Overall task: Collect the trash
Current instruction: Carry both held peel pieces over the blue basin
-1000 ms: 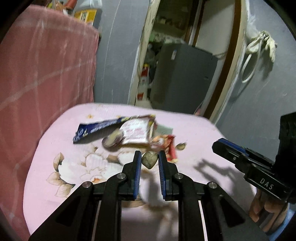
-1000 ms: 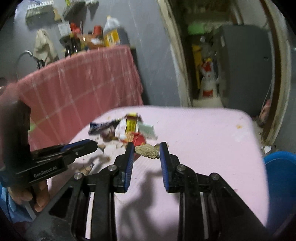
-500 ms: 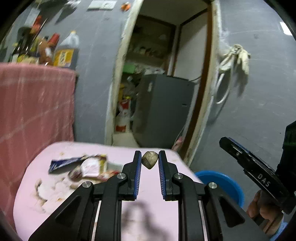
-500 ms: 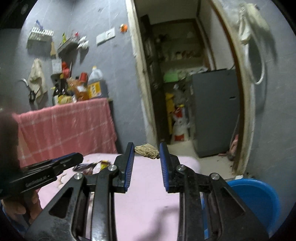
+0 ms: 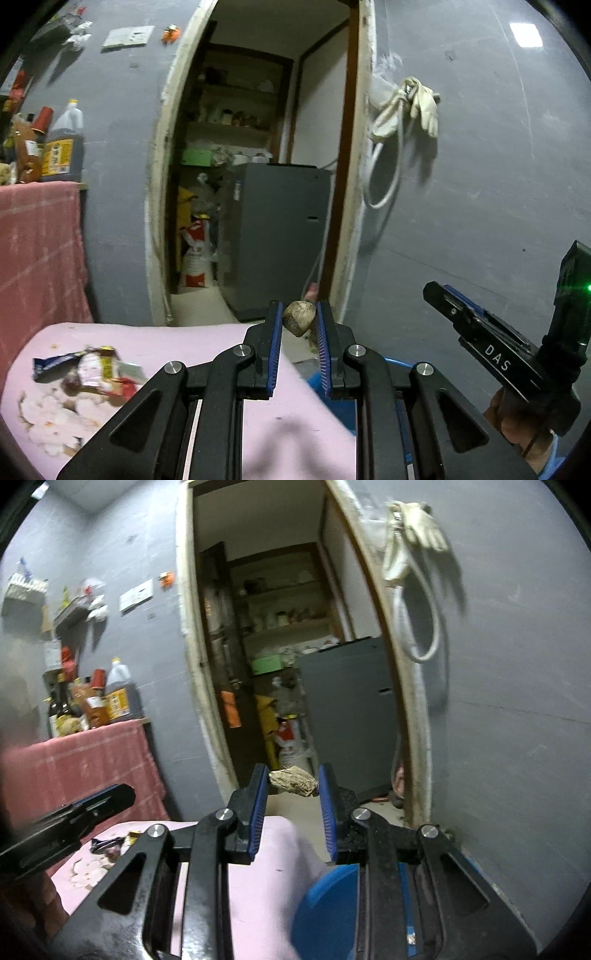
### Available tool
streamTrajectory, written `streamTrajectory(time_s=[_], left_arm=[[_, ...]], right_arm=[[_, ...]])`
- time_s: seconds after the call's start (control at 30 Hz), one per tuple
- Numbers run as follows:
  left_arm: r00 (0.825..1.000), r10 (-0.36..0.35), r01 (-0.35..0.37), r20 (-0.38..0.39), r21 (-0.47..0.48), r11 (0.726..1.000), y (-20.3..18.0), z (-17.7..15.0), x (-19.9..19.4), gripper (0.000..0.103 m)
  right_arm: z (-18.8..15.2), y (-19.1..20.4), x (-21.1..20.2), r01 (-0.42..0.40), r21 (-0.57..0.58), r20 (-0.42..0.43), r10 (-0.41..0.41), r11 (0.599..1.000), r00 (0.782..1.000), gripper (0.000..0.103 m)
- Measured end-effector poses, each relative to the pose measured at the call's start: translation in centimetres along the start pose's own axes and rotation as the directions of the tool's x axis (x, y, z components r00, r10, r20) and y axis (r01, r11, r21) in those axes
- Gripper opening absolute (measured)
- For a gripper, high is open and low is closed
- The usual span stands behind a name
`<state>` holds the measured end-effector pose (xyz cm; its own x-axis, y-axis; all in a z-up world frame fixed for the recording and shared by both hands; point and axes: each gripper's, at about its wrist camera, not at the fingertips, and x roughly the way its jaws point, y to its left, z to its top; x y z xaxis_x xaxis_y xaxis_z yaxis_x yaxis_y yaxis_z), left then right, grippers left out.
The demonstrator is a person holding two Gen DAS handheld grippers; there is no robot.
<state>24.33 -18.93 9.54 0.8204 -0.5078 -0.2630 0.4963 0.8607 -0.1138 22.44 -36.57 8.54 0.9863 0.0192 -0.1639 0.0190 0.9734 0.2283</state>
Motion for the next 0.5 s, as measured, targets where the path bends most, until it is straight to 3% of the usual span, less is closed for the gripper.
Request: streamTrajectory(time_s=[0.23, 0.5], left_arm=[[0.991, -0.063, 0.061, -0.115, -0.025, 0.998, -2.4, -1.1, 4.2, 0.015], [0.957, -0.077, 0.058, -0.280, -0.073, 0.996, -3.8, -3.9, 9.4, 0.015]], right_arm=[[-0.9, -4.4, 0.8, 0.084, 0.083, -0.084, -0.077, 0.993, 0.994, 0.027], [-3.0, -8.0, 3.3, 0.147, 0.165, -0.220, -0.109, 0.975, 0.969, 0.027]])
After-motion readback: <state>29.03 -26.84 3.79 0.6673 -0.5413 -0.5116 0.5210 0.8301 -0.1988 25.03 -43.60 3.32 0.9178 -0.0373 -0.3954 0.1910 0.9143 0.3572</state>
